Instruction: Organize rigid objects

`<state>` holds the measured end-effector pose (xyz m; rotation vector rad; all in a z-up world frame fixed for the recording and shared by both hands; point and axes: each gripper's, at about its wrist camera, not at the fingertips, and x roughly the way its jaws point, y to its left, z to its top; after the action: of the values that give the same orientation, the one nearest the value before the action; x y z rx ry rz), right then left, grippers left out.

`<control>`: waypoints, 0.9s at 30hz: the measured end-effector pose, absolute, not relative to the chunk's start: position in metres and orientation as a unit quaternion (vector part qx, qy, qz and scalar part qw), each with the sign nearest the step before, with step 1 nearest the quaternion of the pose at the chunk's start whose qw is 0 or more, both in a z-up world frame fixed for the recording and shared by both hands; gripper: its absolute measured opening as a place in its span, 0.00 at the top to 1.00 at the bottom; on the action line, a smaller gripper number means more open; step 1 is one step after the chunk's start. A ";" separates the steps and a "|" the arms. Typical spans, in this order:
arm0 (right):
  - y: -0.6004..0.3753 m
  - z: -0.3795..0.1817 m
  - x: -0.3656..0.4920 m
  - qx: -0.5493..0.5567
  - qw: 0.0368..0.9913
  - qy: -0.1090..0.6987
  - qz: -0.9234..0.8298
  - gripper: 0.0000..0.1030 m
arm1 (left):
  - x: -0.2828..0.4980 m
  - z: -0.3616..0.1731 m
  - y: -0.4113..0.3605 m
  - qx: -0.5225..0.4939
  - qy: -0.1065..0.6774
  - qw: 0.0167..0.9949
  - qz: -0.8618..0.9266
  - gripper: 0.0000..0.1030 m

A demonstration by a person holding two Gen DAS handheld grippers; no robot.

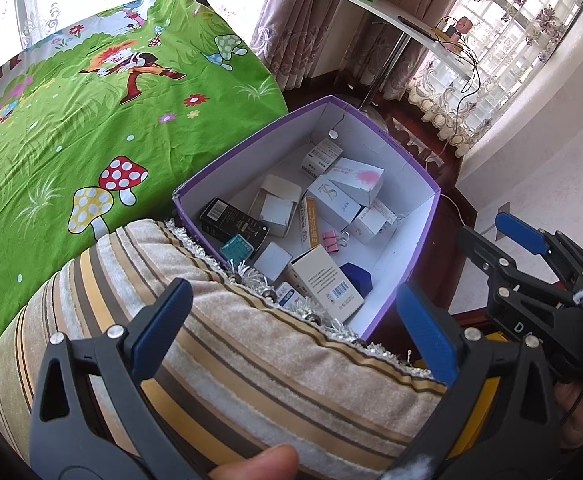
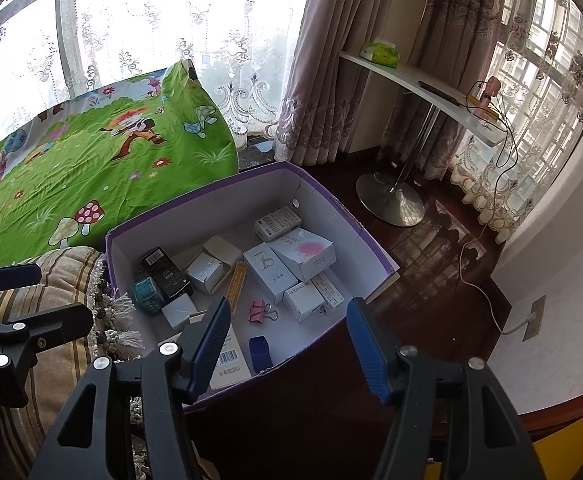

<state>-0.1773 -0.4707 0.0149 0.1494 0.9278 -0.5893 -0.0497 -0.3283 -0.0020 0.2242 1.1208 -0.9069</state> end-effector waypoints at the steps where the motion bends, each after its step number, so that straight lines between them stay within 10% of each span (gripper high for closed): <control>1: -0.471 0.014 -0.177 0.071 0.850 0.441 -0.279 0.40 | -0.050 -0.002 -0.328 0.102 0.512 0.746 -0.414 0.01; 27: -0.471 0.012 -0.177 0.074 0.851 0.441 -0.276 0.40 | -0.052 -0.003 -0.329 0.111 0.501 0.755 -0.409 0.01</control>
<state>-0.1768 -0.4709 0.0121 0.1559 0.9276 -0.5817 -0.0521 -0.3285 -0.0033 0.2418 1.0933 -0.8914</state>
